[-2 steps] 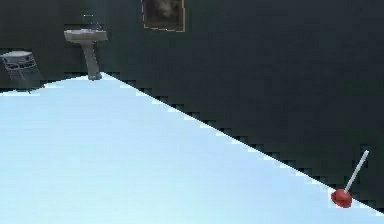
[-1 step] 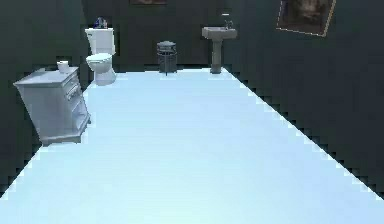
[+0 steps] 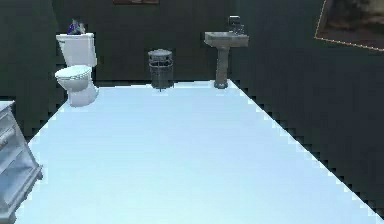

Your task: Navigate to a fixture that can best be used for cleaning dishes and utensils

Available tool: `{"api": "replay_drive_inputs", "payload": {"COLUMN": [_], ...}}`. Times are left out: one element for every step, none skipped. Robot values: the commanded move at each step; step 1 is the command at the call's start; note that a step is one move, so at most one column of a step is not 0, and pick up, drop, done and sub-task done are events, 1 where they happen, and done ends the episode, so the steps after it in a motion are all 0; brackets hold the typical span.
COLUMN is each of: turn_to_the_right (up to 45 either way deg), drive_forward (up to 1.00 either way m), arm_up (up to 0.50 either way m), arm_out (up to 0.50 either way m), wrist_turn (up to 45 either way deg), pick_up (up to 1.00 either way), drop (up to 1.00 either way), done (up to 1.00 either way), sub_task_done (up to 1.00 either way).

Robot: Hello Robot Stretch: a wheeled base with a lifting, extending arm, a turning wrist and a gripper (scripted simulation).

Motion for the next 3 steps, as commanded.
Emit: {"api": "replay_drive_inputs", "payload": {"turn_to_the_right": [0.0,-3.0,0.0], "drive_forward": [1.00,0.00,1.00], "arm_up": [0.00,0.00,0.00], "arm_out": [0.00,0.00,0.00], "wrist_turn": [0.0,0.0,0.0], "pick_up": [0.00,0.00,0.00], "drop": [0.00,0.00,0.00], "done": [0.00,0.00,0.00], "sub_task_done": [0.00,0.00,0.00]}}
